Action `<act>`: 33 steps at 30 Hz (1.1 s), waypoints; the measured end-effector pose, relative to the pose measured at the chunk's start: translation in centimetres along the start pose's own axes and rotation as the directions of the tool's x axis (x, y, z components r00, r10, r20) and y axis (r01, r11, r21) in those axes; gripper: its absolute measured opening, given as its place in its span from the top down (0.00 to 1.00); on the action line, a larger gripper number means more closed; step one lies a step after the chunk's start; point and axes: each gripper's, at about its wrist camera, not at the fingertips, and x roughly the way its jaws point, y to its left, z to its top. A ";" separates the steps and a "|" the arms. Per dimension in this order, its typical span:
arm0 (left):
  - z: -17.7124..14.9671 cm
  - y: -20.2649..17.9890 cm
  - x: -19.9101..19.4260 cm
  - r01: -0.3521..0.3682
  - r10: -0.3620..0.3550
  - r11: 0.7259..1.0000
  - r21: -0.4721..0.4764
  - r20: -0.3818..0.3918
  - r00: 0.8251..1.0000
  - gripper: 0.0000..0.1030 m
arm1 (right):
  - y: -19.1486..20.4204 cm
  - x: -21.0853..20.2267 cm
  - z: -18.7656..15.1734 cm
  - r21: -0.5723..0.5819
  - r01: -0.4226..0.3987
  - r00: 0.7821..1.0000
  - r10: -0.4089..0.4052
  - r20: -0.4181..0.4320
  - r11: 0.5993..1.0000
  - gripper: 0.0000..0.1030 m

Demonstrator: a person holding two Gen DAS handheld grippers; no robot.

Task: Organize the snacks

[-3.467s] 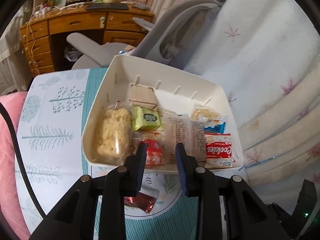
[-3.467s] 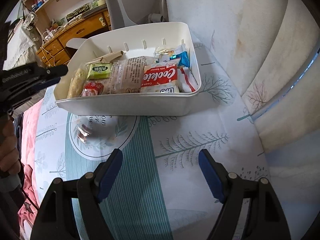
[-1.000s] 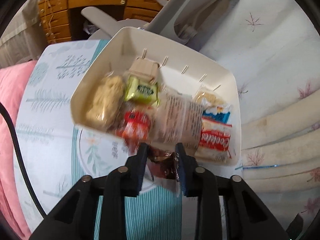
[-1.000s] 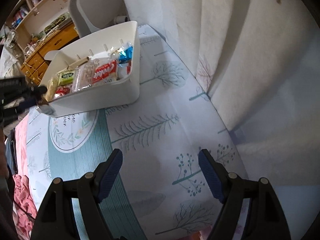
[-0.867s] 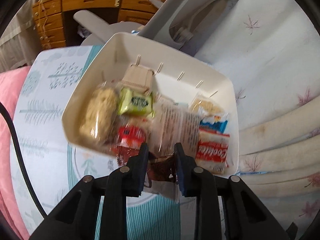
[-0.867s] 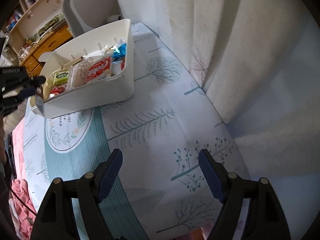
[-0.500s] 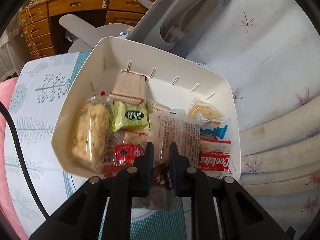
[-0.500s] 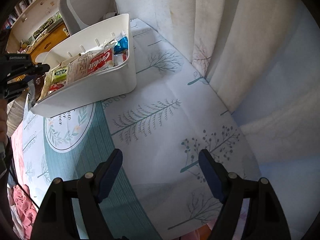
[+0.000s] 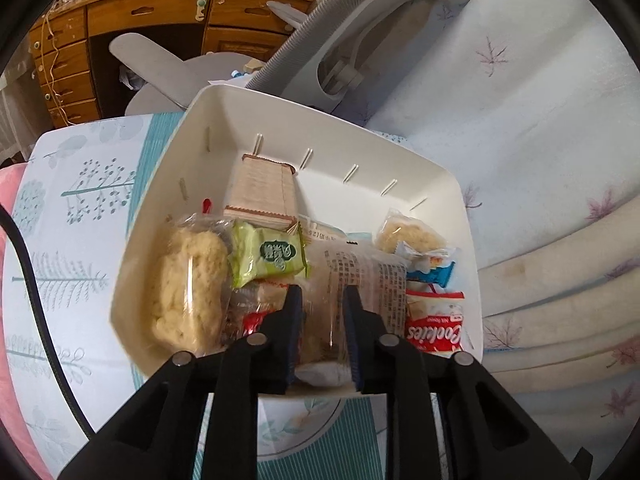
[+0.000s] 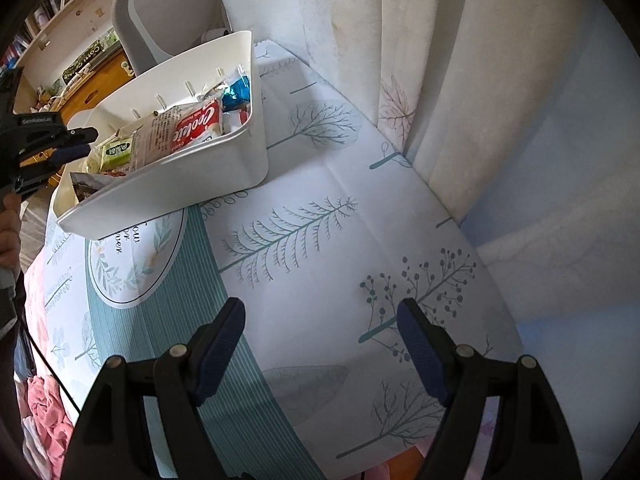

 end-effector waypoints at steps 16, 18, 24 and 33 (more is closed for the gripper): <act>-11.3 1.6 -10.6 -0.124 0.128 0.977 -0.175 0.013 0.992 0.32 | 1.9 -3.5 1.6 -0.163 -0.131 0.988 0.143 0.063 0.978 0.13; -13.0 1.2 -11.8 -0.144 0.149 0.972 -0.184 0.014 0.989 0.27 | 2.2 -4.3 1.6 -0.194 -0.152 0.983 0.168 0.068 0.969 0.11; -16.4 -0.8 -14.9 -0.165 0.171 0.968 -0.187 0.015 0.985 0.19 | 3.0 -6.9 1.1 -0.260 -0.243 0.964 0.263 0.042 0.935 0.07; -19.1 -3.5 -21.5 -0.201 0.214 0.972 -0.122 0.110 0.971 0.15 | 5.1 -11.2 -1.6 -0.366 -0.258 0.958 0.287 0.024 0.894 0.04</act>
